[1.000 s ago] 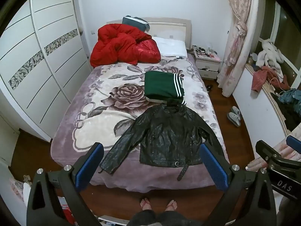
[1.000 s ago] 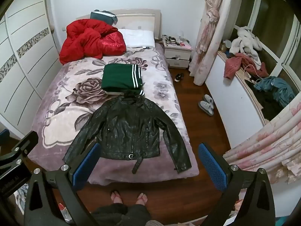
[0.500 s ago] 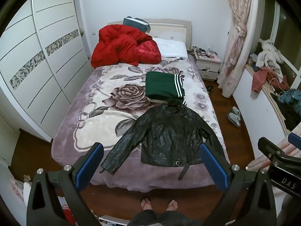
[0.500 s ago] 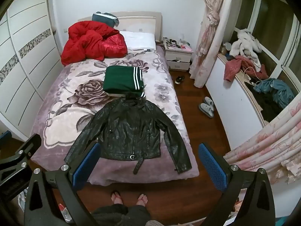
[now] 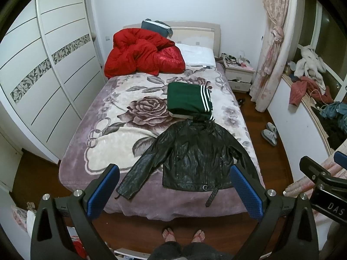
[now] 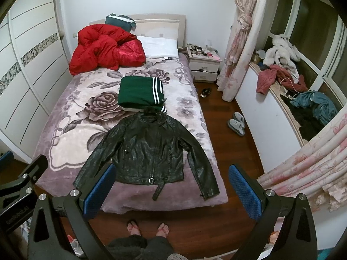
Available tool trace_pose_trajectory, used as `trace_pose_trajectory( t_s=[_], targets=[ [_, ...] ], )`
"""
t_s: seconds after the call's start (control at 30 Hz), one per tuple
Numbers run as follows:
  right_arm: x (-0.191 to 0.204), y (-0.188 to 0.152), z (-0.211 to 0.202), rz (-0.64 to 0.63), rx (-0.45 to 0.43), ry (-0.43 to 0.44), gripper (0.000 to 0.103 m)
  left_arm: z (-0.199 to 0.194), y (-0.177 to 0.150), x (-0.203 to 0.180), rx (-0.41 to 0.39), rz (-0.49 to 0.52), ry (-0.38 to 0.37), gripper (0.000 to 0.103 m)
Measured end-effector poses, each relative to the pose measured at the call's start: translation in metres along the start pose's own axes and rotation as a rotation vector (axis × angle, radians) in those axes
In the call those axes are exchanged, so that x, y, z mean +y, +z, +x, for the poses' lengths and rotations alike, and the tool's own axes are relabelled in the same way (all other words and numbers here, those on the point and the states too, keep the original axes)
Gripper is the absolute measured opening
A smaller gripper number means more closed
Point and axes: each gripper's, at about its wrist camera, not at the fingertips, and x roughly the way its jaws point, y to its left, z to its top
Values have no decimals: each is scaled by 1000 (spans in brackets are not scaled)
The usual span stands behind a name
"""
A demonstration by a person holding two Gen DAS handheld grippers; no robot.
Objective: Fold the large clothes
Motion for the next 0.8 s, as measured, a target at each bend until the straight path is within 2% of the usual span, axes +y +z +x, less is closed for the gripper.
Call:
trace_pose_trajectory(
  t_s=[0.8],
  targets=[
    [1, 1, -1, 0, -2, 0, 103, -1, 3, -1, -1, 9, 5, 103]
  ],
)
